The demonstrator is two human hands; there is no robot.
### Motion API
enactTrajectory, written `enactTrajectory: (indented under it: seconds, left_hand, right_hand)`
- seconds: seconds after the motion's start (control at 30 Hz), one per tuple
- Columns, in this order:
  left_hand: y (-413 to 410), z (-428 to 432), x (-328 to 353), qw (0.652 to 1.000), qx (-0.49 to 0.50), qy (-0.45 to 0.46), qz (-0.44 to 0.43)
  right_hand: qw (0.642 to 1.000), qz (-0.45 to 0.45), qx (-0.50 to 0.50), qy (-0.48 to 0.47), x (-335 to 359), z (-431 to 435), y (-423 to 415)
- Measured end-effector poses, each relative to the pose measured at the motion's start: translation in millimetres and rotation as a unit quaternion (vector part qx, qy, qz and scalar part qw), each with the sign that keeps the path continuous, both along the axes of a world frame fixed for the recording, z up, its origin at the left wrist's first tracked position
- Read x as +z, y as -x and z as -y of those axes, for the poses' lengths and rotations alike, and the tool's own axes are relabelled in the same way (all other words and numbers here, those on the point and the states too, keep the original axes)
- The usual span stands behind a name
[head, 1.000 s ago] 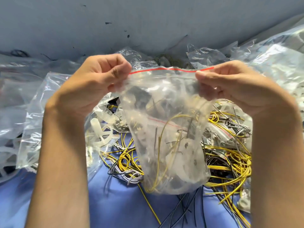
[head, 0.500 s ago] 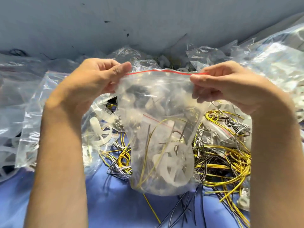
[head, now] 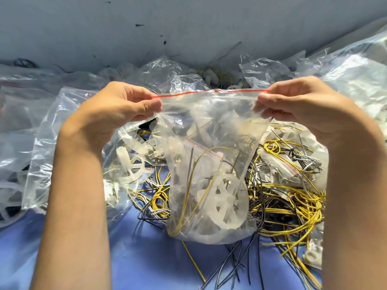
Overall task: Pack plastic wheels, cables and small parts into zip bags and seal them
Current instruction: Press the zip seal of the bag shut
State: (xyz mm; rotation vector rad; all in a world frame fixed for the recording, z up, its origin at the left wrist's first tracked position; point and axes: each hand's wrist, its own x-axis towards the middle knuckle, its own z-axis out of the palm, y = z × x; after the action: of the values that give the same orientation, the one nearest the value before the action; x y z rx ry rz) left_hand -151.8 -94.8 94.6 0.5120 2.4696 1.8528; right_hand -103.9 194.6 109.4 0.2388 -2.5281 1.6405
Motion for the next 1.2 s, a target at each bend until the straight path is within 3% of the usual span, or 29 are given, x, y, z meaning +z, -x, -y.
enactTrajectory:
  seconds: [0.13, 0.33, 0.6, 0.97, 1.2]
  left_hand:
    - [1, -5, 1, 0.999, 0.034, 0.017, -0.023]
    - [3, -13, 1, 0.995, 0.072, 0.044, -0.047]
    - [0, -12, 1, 1.0, 0.026, 0.013, 0.002]
    - [2, -21, 0, 0.992, 0.066, 0.082, -0.063]
    - [-4, -24, 4, 0.998, 0.041, 0.044, -0.002]
  right_hand:
    - [1.0, -0.018, -0.01, 0.017, 1, 6, 0]
    - [0.996, -0.047, -0.063, -0.031, 1, 12, 6]
    - [1.0, -0.021, 0.001, 0.014, 0, 15, 3]
    - [0.997, -0.066, -0.027, -0.003, 7, 17, 5]
    - [0.999, -0.041, 0.003, -0.023, 2, 12, 3]
